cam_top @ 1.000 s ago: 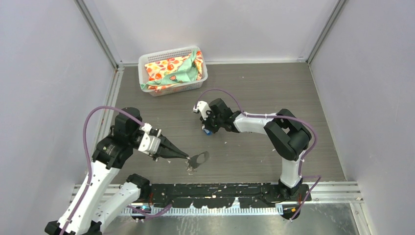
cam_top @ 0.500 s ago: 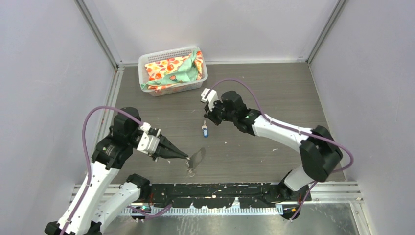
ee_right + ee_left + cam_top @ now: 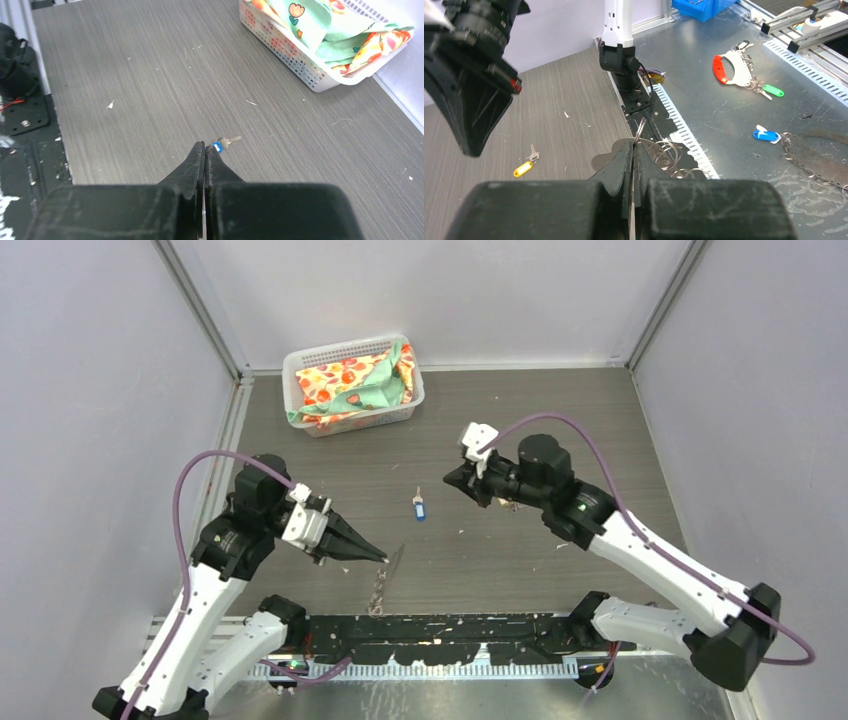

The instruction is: Put the keys on the keyring

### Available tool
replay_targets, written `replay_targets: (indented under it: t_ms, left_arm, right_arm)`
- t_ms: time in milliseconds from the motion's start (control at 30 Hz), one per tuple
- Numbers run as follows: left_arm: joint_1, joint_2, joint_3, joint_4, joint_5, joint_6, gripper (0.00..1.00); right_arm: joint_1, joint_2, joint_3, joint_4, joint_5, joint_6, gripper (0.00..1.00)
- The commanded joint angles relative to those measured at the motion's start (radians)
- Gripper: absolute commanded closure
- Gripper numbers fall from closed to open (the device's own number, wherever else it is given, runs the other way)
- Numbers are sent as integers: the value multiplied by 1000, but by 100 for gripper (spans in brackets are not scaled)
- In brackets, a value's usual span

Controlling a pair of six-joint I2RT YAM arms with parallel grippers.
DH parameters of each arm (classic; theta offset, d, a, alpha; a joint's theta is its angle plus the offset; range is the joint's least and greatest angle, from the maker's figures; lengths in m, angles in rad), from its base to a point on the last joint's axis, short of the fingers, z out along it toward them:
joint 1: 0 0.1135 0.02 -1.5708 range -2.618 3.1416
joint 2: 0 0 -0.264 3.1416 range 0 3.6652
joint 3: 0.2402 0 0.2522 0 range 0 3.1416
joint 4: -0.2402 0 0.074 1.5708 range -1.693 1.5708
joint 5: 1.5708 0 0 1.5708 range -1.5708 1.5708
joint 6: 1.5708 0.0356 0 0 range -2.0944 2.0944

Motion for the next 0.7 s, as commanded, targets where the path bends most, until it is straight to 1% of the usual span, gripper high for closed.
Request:
replay_targets:
  t_ms: [0,133,267,433,667]
  left_arm:
    - [4,13,38,54,39,-30,100]
    - [4,31,43,60,44,-39,100]
    - [4,45,56,69,47,-49,100]
    - [4,52,62,72,56,-52,100]
    - [3,51,68,72,54,-60,100]
  right_arm:
    - [-1,-99,26,-124,-71,-17,99]
    - [-1,-149,70,-215,-138,-38,99]
    - [0,-162,130,-308,-201,-62,99]
    - [7,-156,185,-357,-271,-90,99]
    - [53,-125,257,-433,-299,-143,99]
